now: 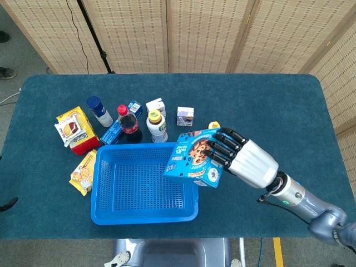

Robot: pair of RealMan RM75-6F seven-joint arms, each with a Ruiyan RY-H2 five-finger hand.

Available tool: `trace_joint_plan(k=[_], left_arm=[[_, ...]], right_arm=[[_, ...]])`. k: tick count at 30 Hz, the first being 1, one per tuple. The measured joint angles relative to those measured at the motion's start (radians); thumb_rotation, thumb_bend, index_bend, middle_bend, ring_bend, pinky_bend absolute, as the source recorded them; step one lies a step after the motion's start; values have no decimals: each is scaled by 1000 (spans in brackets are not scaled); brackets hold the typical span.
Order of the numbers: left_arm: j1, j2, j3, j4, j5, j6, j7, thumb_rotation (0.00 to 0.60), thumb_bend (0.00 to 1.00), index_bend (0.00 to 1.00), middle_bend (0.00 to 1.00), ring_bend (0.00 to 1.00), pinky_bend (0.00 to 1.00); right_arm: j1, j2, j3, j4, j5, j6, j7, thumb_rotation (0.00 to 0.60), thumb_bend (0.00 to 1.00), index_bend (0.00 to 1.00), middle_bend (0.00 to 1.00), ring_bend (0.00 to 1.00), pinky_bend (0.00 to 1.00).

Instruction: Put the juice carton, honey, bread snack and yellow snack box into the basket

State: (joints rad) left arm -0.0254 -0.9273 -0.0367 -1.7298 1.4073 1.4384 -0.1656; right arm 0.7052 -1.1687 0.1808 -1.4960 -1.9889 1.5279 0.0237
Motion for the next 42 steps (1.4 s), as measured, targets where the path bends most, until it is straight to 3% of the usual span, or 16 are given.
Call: trace_joint_plan(k=[5,12,18,26,28,30,31,32,33,34,36,38,42], left_arm=[[-5,-3,-2,1,-14,-13,5,600,144,0,0,0,0],[-17,-7,-8,1,-39,-38,20,600,144,0,0,0,0],[-19,-7,-9,4,-47,-46,18,600,144,0,0,0,0],[-18,-5,-8,5,-46,-49,7,600,144,0,0,0,0],[-18,-4,-7,3,-44,-49,6,600,144,0,0,0,0],[-18,-3,-7,3,-42,-47,6,600,144,0,0,0,0],[-17,-3,-7,2,-41,-45,5,600,144,0,0,0,0],[-17,-3,-7,2,-41,-45,4,600,144,0,0,0,0],[-16,-3,-7,2,-42,-45,3,600,144,0,0,0,0],[-17,-3,-7,3,-42,-45,2,600,144,0,0,0,0],[-17,-3,-6,3,-42,-48,0,600,144,0,0,0,0],[-17,-2,-6,3,-40,-49,-1,600,143,0,0,0,0],[-18,-2,-4,2,-35,-49,0,600,143,0,0,0,0]], right_arm=[[60,-134,1,74,-16,-19,23,600,759,657,594,494,463],[171,-278,-11,152,-37,-144,-24,600,759,660,594,493,463],[230,-305,-25,198,-72,-221,-142,600,759,663,594,477,461],[290,-266,-63,196,-130,-339,-321,600,764,668,595,442,439],[302,-252,-72,186,-140,-373,-366,600,767,606,574,424,427],[310,-237,-81,167,-143,-406,-403,600,761,304,405,351,385],[312,-231,-84,157,-141,-415,-413,600,716,137,250,287,351],[312,-226,-85,149,-138,-422,-421,600,653,66,155,238,324],[309,-220,-84,138,-128,-428,-432,600,492,10,49,156,280],[306,-218,-82,128,-117,-429,-440,600,286,0,4,81,240],[290,-217,-70,103,-81,-421,-463,600,48,0,0,10,197],[275,-221,-60,88,-57,-398,-484,600,0,0,0,0,180],[248,-235,-40,69,-34,-319,-480,600,0,0,0,0,132]])
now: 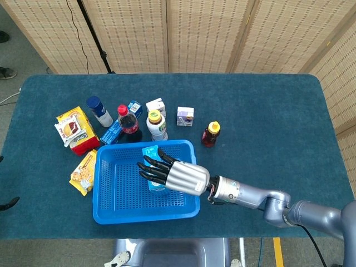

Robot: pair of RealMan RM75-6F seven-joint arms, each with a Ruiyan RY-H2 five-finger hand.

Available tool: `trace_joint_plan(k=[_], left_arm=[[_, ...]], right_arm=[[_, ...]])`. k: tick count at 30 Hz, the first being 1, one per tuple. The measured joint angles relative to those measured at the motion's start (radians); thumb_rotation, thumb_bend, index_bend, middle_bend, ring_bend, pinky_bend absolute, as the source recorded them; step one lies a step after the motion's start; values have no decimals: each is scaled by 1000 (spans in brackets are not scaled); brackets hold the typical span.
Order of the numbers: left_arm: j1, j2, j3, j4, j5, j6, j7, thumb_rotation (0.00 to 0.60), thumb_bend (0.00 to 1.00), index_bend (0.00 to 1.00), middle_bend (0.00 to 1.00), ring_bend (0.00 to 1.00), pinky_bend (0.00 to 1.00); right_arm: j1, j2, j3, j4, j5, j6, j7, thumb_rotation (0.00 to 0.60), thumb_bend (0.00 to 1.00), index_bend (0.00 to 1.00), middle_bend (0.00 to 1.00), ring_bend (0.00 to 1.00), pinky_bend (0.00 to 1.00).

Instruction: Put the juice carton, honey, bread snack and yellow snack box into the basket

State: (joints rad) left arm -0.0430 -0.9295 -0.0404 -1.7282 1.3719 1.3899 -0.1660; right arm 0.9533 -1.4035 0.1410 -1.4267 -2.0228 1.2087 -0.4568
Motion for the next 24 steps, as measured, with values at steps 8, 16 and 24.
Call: trace_joint_plan(k=[8,16,24], left_arm=[[2,0,3,-2,7,5,0,600,144,0,0,0,0],[5,4,8,-3,20,9,-16,600,144,0,0,0,0],[4,6,10,-1,23,6,-19,600,144,0,0,0,0]], right_arm=[[-43,10,28,-28,78,54,33,600,0,0,0,0,108],[-65,39,10,9,156,19,151,600,74,290,260,190,225],[-75,94,-17,41,280,-71,400,600,261,200,119,127,190]])
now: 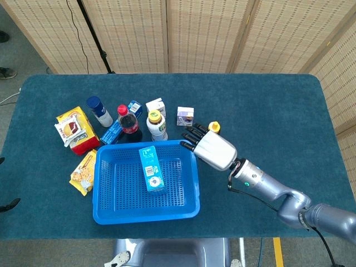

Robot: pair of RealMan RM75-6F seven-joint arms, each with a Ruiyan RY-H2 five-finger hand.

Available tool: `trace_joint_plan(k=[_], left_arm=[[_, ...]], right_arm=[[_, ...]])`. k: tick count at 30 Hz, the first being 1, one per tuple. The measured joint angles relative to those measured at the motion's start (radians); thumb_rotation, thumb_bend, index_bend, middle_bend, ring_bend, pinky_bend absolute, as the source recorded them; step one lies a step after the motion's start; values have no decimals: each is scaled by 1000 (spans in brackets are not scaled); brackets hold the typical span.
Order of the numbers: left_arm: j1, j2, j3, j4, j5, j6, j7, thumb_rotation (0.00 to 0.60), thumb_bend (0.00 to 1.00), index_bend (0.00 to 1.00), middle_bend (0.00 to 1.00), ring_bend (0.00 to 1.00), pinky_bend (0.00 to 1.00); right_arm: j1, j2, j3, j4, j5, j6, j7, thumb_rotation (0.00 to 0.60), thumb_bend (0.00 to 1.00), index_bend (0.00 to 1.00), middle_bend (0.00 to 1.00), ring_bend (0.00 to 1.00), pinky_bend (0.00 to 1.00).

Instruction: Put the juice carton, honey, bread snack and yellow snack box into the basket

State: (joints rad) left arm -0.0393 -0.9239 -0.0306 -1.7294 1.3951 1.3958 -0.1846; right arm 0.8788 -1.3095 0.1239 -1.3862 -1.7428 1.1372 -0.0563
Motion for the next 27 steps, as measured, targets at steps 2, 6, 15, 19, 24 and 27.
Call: trace_joint_plan(k=[2,6,15,19,24,27], left_arm=[[0,0,0,0,0,1,-1,600,144,0,0,0,0],[0,0,1,0,-2,-1,0,600,144,0,0,0,0],[-6,-1,3,-1,-3,-12,12,600,144,0,0,0,0],[-7,-2,4,-5,-3,-15,18,600,144,0,0,0,0],[-8,-3,4,-7,-6,-17,20,600,144,0,0,0,0],[-10,-4,3,-5,-13,-21,20,600,144,0,0,0,0]], right_arm=[[-3,6,3,20,34,-15,11,600,260,128,27,45,117],[-9,17,27,42,123,-55,1,600,261,27,0,0,63],[-2,74,50,27,294,-244,-13,600,260,0,0,0,31],[12,95,51,17,352,-331,-11,600,260,0,0,0,50],[33,84,57,35,398,-389,12,600,260,0,0,0,166],[41,71,62,47,408,-409,47,600,261,0,0,0,224]])
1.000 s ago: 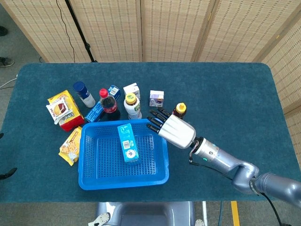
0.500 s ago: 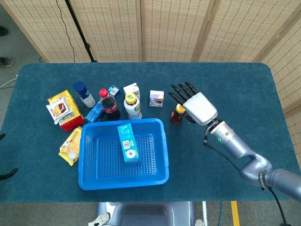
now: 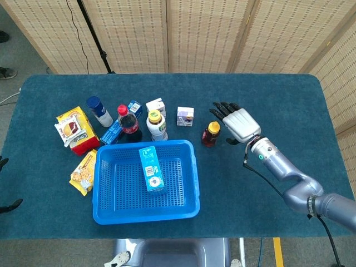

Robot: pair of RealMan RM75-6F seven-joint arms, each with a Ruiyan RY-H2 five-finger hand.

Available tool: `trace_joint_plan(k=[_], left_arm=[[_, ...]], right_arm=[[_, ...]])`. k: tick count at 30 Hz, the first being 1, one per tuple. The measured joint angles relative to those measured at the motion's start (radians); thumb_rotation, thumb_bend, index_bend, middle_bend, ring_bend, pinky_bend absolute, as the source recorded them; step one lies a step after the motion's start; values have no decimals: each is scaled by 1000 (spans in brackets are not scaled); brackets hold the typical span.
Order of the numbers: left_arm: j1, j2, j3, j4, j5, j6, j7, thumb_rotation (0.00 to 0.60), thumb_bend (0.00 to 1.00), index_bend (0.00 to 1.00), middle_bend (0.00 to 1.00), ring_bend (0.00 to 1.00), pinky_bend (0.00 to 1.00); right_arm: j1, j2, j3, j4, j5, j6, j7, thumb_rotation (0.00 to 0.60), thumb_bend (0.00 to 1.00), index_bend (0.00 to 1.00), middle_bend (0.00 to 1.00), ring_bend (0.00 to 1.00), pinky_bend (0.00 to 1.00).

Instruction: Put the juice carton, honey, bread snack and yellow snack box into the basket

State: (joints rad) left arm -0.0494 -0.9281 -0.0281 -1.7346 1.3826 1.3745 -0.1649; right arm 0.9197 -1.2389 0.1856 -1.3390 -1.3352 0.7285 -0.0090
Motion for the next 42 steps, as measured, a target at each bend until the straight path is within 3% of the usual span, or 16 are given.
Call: trace_joint_plan(k=[6,14,17,19,22,27,35,42], left_arm=[[-5,-4,-4,2,-17,-11,7,600,144,0,0,0,0],[-16,-7,-8,3,-42,-39,17,600,143,0,0,0,0],[-23,-10,-11,2,-57,-51,27,600,144,0,0,0,0],[-26,-10,-13,-1,-61,-56,32,600,144,0,0,0,0],[-28,-11,-13,-5,-64,-59,40,600,143,0,0,0,0],[-29,-11,-9,-13,-58,-59,47,600,143,0,0,0,0],[-24,-8,-3,-21,-40,-47,47,600,143,0,0,0,0],[-20,-4,2,-20,-26,-40,34,600,144,0,0,0,0]], right_arm=[[20,-47,11,40,12,-45,113,600,262,29,0,10,287],[47,-125,10,130,16,-107,212,600,262,108,63,111,342],[51,-156,10,183,14,-113,249,600,263,199,165,221,402],[51,-180,12,219,9,-106,287,600,280,322,298,356,481],[46,-210,15,266,-8,-71,342,600,406,494,455,505,583],[33,-224,11,292,-54,-13,415,600,529,636,589,619,652],[4,-171,9,240,-104,90,477,600,541,653,624,652,675],[-33,-52,17,111,-139,179,512,600,541,653,624,652,675]])
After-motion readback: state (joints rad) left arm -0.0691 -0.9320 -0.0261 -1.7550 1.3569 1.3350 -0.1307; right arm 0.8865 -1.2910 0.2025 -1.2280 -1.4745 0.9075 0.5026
